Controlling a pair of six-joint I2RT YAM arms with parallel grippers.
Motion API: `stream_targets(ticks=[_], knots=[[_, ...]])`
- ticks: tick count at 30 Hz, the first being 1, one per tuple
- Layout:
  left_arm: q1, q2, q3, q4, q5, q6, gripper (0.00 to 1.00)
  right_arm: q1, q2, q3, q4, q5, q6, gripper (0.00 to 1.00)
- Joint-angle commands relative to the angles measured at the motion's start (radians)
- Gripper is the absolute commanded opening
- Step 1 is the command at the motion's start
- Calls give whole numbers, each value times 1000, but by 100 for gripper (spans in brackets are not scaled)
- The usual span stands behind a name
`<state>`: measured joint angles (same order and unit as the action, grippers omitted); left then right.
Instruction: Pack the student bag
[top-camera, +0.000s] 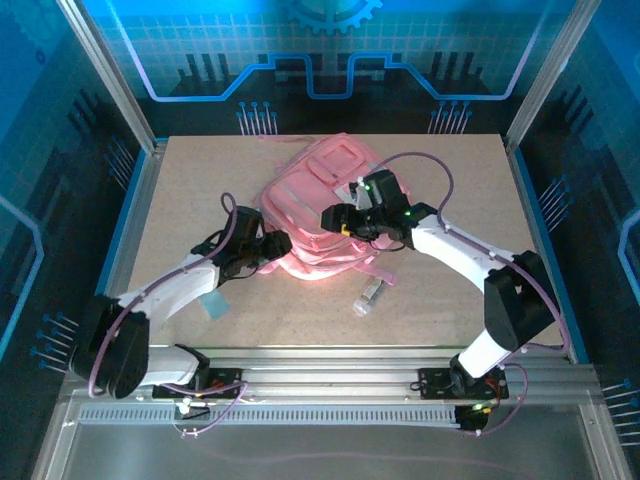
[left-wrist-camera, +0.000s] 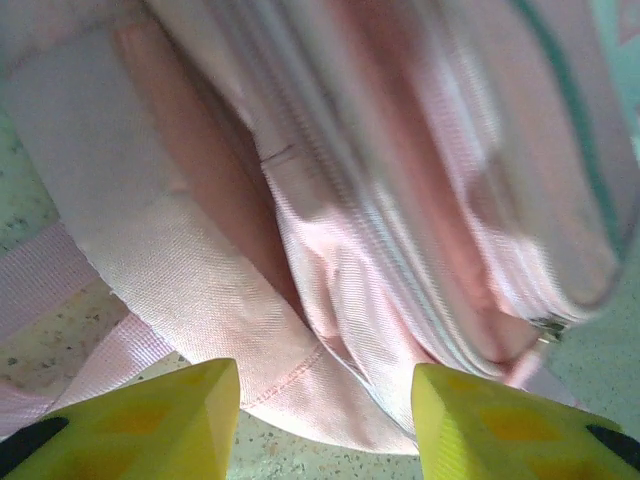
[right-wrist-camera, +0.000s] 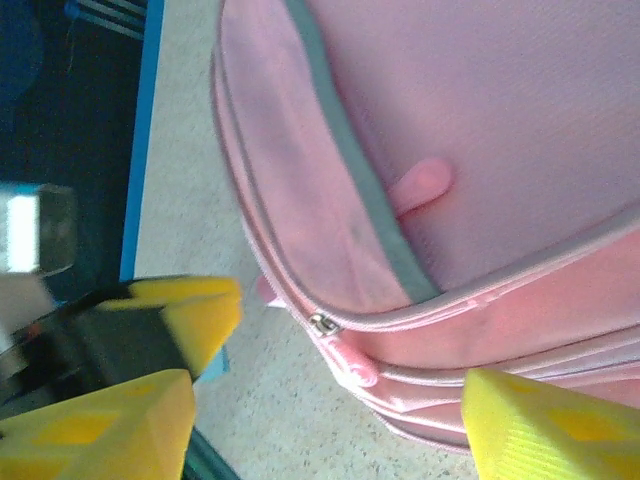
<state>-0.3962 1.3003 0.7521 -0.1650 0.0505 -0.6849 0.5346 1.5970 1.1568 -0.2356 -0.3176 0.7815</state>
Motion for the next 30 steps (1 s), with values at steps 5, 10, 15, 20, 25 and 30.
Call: stream_targets(ticks=[5, 10, 15, 20, 25, 30], knots=[[-127, -32, 99, -77, -77, 163, 50, 1, 56, -43, 94, 90, 157, 59], [-212, 64, 168, -97, -155, 216, 53, 17, 128, -44, 173, 91, 270, 61], [-251, 128, 204, -118, -232, 229, 56, 16, 198, -40, 294, 77, 369, 57], [-260, 167, 237, -135, -277, 266, 58, 3, 205, -8, 331, 84, 390, 10], [-259, 224, 271, -112, -318, 278, 59, 2, 165, -15, 341, 78, 393, 0], [-260, 314, 339, -152, -346, 278, 57, -2, 126, -58, 387, 73, 423, 0]])
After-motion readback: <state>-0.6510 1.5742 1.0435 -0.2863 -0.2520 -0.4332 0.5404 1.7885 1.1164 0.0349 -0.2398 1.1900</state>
